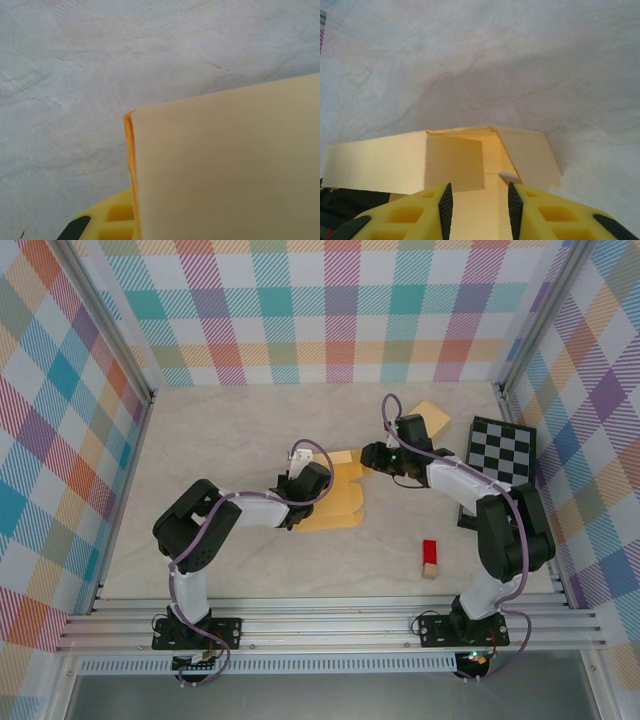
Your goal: Fold the paper box
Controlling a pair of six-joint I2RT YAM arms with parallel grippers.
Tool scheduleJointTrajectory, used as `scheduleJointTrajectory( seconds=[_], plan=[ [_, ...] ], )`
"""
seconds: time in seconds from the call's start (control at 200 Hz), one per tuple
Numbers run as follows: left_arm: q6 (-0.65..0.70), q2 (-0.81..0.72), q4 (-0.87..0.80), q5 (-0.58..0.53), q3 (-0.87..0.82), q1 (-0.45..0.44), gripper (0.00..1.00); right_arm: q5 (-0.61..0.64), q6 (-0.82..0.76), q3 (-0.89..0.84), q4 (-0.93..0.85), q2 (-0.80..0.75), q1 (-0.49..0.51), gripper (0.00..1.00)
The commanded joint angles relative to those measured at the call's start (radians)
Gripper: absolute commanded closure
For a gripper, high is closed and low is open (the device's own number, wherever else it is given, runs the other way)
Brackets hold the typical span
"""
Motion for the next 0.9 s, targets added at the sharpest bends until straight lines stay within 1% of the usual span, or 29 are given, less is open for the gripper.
scheduleJointTrajectory(
  seconds=[0.0,0.085,0.145,0.185,0.275,0.335,0.395,0.5,0.555,0.61,0.65,0.69,0.715,0.775,0.805,0.815,0.84,0.895],
  plan=[
    [0.049,0.046,-0.134,0.020,-0.013,-0.009,1.00,0.058,-0.093,-0.015,-0.031,-0.087,-0.016,0.58],
    [0.051,0.046,-0.131,0.024,-0.012,-0.009,1.00,0.065,-0.212,0.016,-0.084,-0.109,-0.029,0.57],
    [0.052,0.046,-0.130,0.028,-0.012,-0.009,1.00,0.061,-0.360,0.050,-0.123,-0.093,-0.040,0.55],
    [0.051,0.046,-0.128,0.031,-0.012,-0.009,1.00,0.048,-0.528,0.061,-0.119,-0.067,-0.042,0.55],
    [0.052,0.045,-0.128,0.031,-0.013,-0.008,1.00,-0.007,-0.977,0.048,-0.079,-0.001,-0.047,0.54],
    [0.051,0.044,-0.128,0.031,-0.014,-0.009,1.00,-0.024,-1.160,0.045,-0.068,0.021,-0.051,0.54],
    [0.048,0.042,-0.127,0.030,-0.019,-0.009,1.00,-0.046,-1.227,0.078,-0.081,0.041,-0.065,0.54],
    [0.048,0.042,-0.128,0.026,-0.017,-0.009,1.00,-0.171,-1.256,0.164,-0.169,0.078,-0.112,0.54],
    [0.048,0.041,-0.127,0.027,-0.019,-0.008,1.00,-0.187,-1.270,0.178,-0.187,0.089,-0.117,0.54],
    [0.049,0.039,-0.125,0.028,-0.020,-0.009,1.00,-0.198,-1.256,0.188,-0.216,0.090,-0.117,0.55],
    [0.051,0.039,-0.125,0.028,-0.022,-0.009,1.00,-0.217,-1.200,0.194,-0.229,0.074,-0.117,0.56],
    [0.052,0.039,-0.127,0.028,-0.020,-0.009,1.00,-0.228,-1.112,0.195,-0.235,0.048,-0.116,0.57],
    [0.051,0.038,-0.127,0.027,-0.021,-0.009,1.00,-0.220,-1.031,0.189,-0.225,0.027,-0.114,0.57],
    [0.051,0.036,-0.126,0.027,-0.023,-0.009,1.00,-0.192,-0.770,0.166,-0.190,-0.032,-0.111,0.58],
    [0.051,0.035,-0.125,0.028,-0.023,-0.009,1.00,-0.195,-0.638,0.151,-0.177,-0.055,-0.111,0.62],
    [0.051,0.035,-0.124,0.028,-0.022,-0.009,1.00,-0.200,-0.618,0.145,-0.173,-0.061,-0.111,0.63],
    [0.051,0.036,-0.125,0.029,-0.021,-0.009,1.00,-0.212,-0.486,0.123,-0.158,-0.075,-0.108,0.67],
    [0.051,0.041,-0.132,0.029,-0.013,-0.009,1.00,-0.230,-0.300,0.070,-0.126,-0.094,-0.095,0.69]
  ],
)
